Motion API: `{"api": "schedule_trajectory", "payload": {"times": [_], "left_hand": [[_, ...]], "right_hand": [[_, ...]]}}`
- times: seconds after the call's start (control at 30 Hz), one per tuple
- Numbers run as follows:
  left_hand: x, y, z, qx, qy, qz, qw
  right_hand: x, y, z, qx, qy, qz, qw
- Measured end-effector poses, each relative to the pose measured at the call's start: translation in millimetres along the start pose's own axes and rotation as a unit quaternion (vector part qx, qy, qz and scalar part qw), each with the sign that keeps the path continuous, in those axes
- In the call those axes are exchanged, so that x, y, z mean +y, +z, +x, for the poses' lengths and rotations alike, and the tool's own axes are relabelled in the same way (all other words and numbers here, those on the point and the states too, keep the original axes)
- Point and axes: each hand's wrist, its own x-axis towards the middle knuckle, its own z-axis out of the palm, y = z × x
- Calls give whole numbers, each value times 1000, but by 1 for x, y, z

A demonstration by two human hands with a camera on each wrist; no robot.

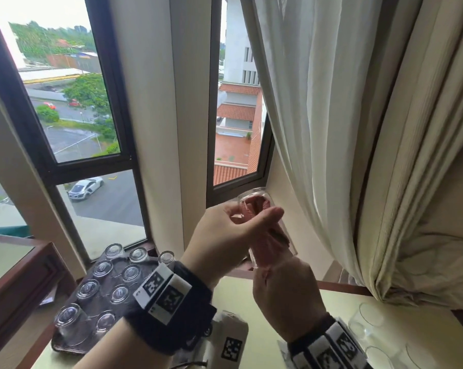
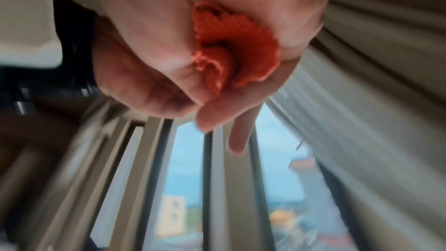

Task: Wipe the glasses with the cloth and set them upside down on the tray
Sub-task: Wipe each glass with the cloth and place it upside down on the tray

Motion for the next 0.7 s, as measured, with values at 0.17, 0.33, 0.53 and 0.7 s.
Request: {"api": "schedule_trajectory", "payload": {"times": [0.17,0.33,0.53,0.7], "left_hand": [[-16,-17,3,-176,-1,-232,957],[-13,-12,6,-118,-11,-196,973],[-11,-3,10,-1,-56,-7,998],[-30,-20,3,-148,-51,-246,956]], "right_hand": [[-35,-30,-1,-146,126,487,852],[-17,-17,6,-49,55,312,947],[-1,13,4,-14,-6,-8,1000],[-32,-16,1,-138,102,608,775]]}}
